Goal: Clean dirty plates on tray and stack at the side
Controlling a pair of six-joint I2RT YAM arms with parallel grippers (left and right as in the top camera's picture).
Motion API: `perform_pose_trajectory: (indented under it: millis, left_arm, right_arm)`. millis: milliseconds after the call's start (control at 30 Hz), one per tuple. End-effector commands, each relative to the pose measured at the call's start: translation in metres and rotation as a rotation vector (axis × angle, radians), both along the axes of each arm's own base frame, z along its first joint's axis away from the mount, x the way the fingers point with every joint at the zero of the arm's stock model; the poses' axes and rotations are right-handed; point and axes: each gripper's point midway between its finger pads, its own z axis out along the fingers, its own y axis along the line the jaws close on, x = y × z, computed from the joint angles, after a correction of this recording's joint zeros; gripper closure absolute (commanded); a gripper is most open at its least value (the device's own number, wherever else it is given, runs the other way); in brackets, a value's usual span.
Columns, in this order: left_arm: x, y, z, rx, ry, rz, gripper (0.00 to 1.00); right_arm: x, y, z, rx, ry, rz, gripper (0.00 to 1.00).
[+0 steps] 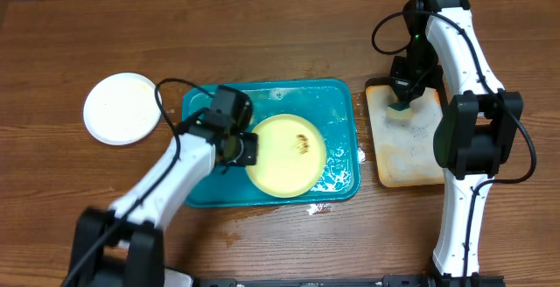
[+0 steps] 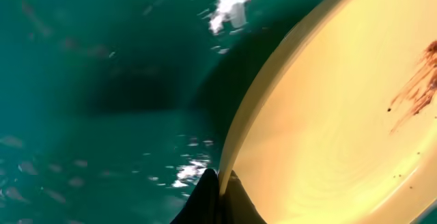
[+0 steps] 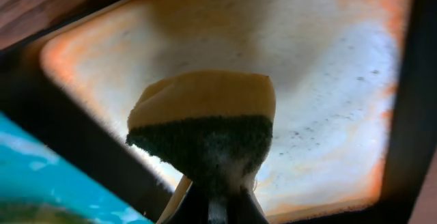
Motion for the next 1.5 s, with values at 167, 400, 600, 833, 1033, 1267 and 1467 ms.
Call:
perform_pose_trajectory:
  millis: [167,400,600,833,1033,1267,1467]
  left_arm:
    - [-0.004,0.022,-0.037,-0.063,0.153,0.109,0.96]
    - [0.001,0.023,-0.034,-0.097,0.145,0.11,0.96]
    - [0.017,0.029,-0.026,-0.1,0.106,0.149,0.96]
    - [0.03,0.039,-0.02,-0.115,0.084,0.207,0.96]
    - [0.03,0.039,-0.017,-0.124,0.094,0.21,0.96]
    - [0.025,0.032,-0.016,-0.164,0.119,0.199,0.96]
    - [0.024,0.027,-0.014,-0.192,0.125,0.191,0.96]
  right_arm:
    - [0.015,0.074,0.032,0.292,-0.142,0.297,0.96]
    - [-0.004,0.161,0.061,0.643,-0.206,0.558,0.96]
    - [-0.032,0.213,0.062,0.676,-0.168,0.685,0.96]
    - [-0.073,0.264,0.059,0.69,-0.112,0.828,0.96]
    - [-0.07,0.262,0.025,0.47,-0.093,0.743,0.96]
    - [-0.064,0.244,-0.023,0.324,-0.076,0.656,0.96]
    - [-0.065,0.248,-0.048,0.27,-0.097,0.62,0.96]
